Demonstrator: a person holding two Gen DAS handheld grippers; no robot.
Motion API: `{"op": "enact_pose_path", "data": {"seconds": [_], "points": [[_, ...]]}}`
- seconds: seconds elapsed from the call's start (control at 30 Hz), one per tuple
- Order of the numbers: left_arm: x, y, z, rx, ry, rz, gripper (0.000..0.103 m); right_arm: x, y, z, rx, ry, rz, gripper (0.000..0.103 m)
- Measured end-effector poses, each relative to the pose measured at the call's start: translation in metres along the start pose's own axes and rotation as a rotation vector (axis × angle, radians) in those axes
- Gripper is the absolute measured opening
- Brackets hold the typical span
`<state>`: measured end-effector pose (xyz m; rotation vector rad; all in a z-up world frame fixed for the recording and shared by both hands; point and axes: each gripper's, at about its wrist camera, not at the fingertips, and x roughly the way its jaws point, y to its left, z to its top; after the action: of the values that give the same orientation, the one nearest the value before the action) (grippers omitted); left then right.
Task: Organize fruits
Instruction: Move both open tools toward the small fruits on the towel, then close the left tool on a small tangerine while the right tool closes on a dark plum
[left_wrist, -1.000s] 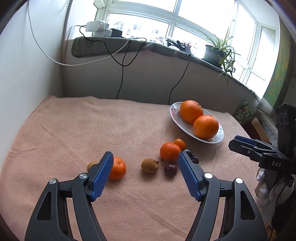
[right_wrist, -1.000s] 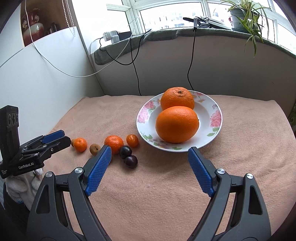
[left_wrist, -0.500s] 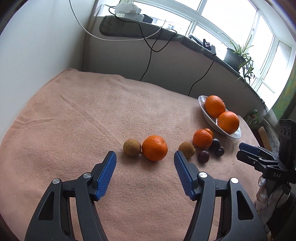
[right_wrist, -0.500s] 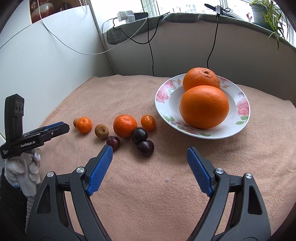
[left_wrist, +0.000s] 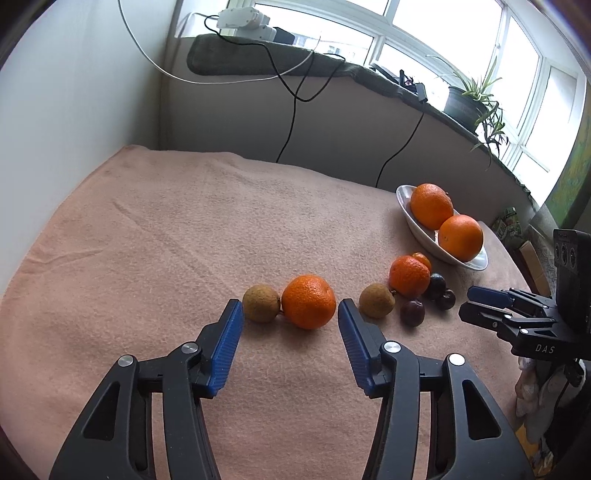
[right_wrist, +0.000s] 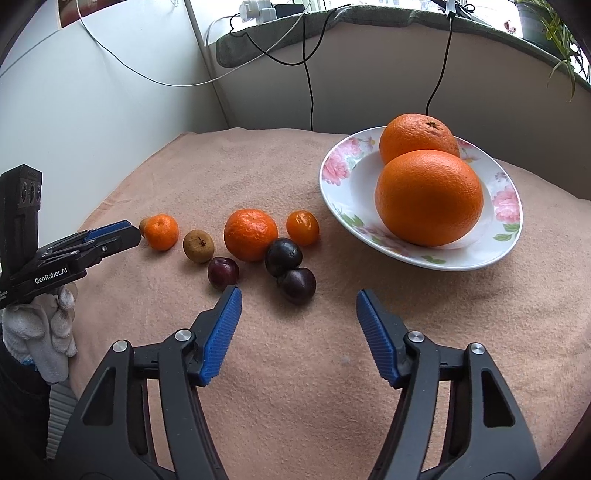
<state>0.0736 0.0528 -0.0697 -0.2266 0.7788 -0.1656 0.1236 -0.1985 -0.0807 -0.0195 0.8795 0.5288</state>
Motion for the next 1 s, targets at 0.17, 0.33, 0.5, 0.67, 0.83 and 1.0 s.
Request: {"op": "enact_pose_path", "data": {"seconds": [0.17,0.33,0.5,0.67,0.83,1.0], "points": [[-0.002,0.009,-0.002,-0.010,0.004,0.002,0.051,0.005,0.000,0.000,0.001,0.009,0.003,0.063],[-0.003,-0.009,-0.001,0.060,0.001,-0.018,0.048,0.006,0.000,0.001,0.003,0.015,0.002,0.063],[0.005,-0.031,0.002,0.150,0.008,-0.010,0.048,0.011,-0.001,0.002,0.006,0.032,0.002,0.063],[0.016,-0.045,0.002,0.235,0.024,0.022,0.048,0.017,0.001,0.004,-0.008,0.046,-0.009,0.061],[0.023,-0.046,0.003,0.276,0.037,0.056,0.048,0.024,0.001,0.006,-0.015,0.066,-0.012,0.055],[0.030,-0.046,0.001,0.321,0.057,0.093,0.048,0.030,-0.002,0.011,-0.012,0.077,-0.016,0.055]]}}
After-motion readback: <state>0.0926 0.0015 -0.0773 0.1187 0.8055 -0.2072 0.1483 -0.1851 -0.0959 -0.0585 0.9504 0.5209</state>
